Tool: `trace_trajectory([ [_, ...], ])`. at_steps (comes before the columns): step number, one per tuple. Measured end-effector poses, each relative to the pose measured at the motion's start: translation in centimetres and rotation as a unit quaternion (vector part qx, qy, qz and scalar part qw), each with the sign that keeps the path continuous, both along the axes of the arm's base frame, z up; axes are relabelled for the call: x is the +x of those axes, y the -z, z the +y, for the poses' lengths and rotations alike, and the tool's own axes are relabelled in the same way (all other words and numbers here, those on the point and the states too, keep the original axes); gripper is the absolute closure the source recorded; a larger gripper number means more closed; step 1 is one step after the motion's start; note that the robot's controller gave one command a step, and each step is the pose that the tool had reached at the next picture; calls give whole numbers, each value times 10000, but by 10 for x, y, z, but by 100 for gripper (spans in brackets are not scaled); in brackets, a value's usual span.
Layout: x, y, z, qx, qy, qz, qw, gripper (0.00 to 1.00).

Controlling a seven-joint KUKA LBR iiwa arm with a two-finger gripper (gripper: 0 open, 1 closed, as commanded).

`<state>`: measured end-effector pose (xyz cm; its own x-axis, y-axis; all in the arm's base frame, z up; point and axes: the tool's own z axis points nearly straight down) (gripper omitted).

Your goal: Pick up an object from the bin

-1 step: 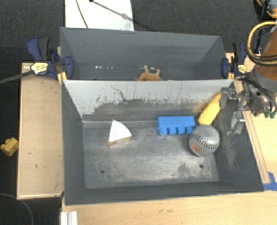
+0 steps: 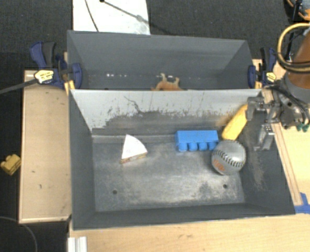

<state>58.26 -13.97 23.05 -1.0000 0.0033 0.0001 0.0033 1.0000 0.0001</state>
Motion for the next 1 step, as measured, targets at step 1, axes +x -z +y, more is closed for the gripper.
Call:
trace_trajectory([
  [1,-35,-11,-5,3,662,-12,9978,0],
])
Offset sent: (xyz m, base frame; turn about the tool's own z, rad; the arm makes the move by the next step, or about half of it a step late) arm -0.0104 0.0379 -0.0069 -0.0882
